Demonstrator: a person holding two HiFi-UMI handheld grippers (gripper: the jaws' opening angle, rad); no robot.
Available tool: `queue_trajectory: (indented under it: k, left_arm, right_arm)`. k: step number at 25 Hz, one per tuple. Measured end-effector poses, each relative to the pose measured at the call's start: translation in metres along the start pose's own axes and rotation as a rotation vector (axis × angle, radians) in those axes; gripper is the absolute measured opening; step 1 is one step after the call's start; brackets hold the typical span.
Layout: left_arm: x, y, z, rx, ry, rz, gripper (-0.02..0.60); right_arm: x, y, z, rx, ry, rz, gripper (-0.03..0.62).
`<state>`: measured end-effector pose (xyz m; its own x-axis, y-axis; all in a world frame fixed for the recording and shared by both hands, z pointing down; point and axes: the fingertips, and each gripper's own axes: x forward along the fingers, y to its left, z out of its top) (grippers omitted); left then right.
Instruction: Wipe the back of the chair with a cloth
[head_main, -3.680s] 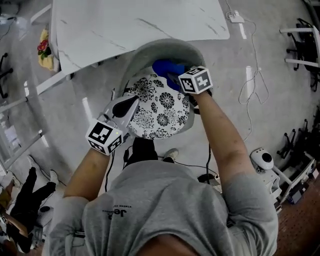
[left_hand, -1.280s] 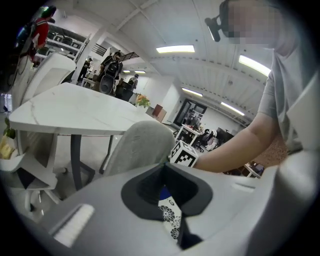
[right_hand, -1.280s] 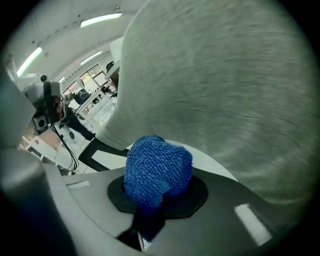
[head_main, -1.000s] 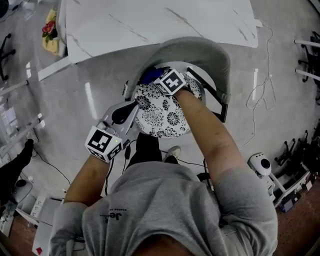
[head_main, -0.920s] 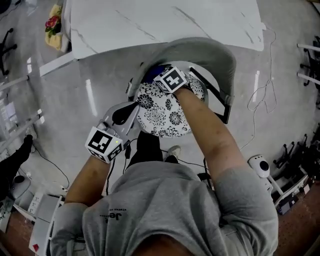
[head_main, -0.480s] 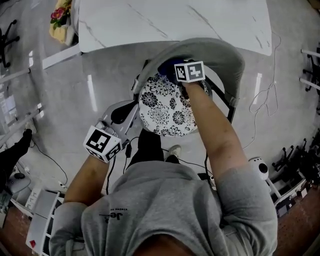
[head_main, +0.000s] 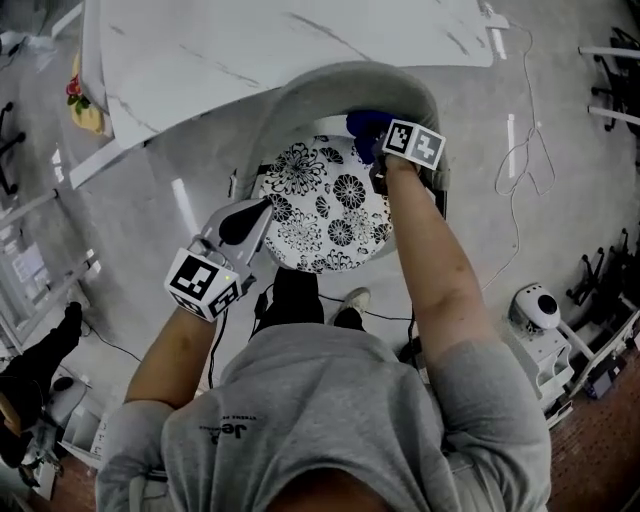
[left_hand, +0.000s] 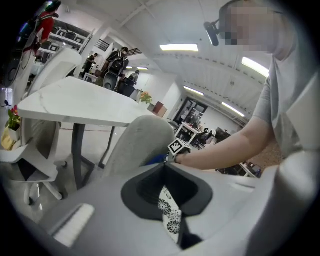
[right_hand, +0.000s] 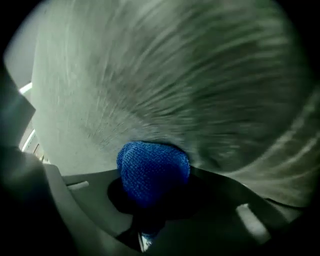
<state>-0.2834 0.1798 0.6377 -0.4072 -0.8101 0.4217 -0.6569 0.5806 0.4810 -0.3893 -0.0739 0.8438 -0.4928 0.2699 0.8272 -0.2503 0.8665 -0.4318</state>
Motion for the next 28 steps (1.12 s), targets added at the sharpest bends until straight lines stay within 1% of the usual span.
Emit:
queue_trajectory:
  k: [3, 5, 9, 11, 12, 13, 14, 18, 22, 25, 26, 28]
  left_arm:
    - [0.022, -0.024, 0.006, 0.036, 0.017, -0.058, 0.058]
    - [0.035, -0.040, 0.010, 0.055, 0.027, -0.092, 0.058]
    - [0.051, -0.063, 0.012, 0.074, 0.043, -0.136, 0.058]
    - [0.055, -0.069, 0.013, 0.075, 0.043, -0.146, 0.058]
    - [0.056, -0.070, 0.013, 0.073, 0.040, -0.147, 0.058]
    - [0.056, -0.071, 0.013, 0.070, 0.037, -0.146, 0.058]
    - [0.056, -0.070, 0.013, 0.066, 0.034, -0.144, 0.058]
    - [0.047, -0.058, 0.007, 0.044, 0.023, -0.120, 0.058]
    - [0.024, -0.040, -0.003, 0.015, 0.003, -0.065, 0.058]
    - [-0.002, -0.022, -0.017, -0.031, -0.010, 0.001, 0.058]
    - [-0.011, -0.015, -0.022, -0.048, -0.016, 0.027, 0.058]
    - [-0.029, 0.000, -0.030, -0.078, -0.029, 0.075, 0.058]
  right_arm:
    - [-0.025, -0.035, -0.001, 0.118, -0.054, -0.029, 0.060]
    - [-0.040, -0.053, -0.002, 0.168, -0.090, -0.052, 0.060]
    - [-0.062, -0.072, -0.008, 0.226, -0.138, -0.069, 0.060]
    - [-0.065, -0.069, -0.009, 0.209, -0.130, -0.045, 0.058]
    - [-0.066, -0.063, -0.009, 0.172, -0.116, -0.026, 0.058]
    - [-0.065, -0.055, -0.008, 0.111, -0.096, -0.003, 0.057]
    - [-0.064, -0.044, -0.010, 0.027, -0.070, 0.022, 0.057]
    - [-0.043, 0.017, -0.033, -0.397, 0.070, 0.126, 0.057]
    - [-0.003, 0.084, -0.080, -0.722, 0.206, 0.252, 0.057]
    - [0.032, 0.123, -0.128, -0.921, 0.322, 0.324, 0.057]
    - [0.043, 0.135, -0.142, -0.968, 0.353, 0.345, 0.057]
    - [0.062, 0.161, -0.163, -1.030, 0.393, 0.383, 0.057]
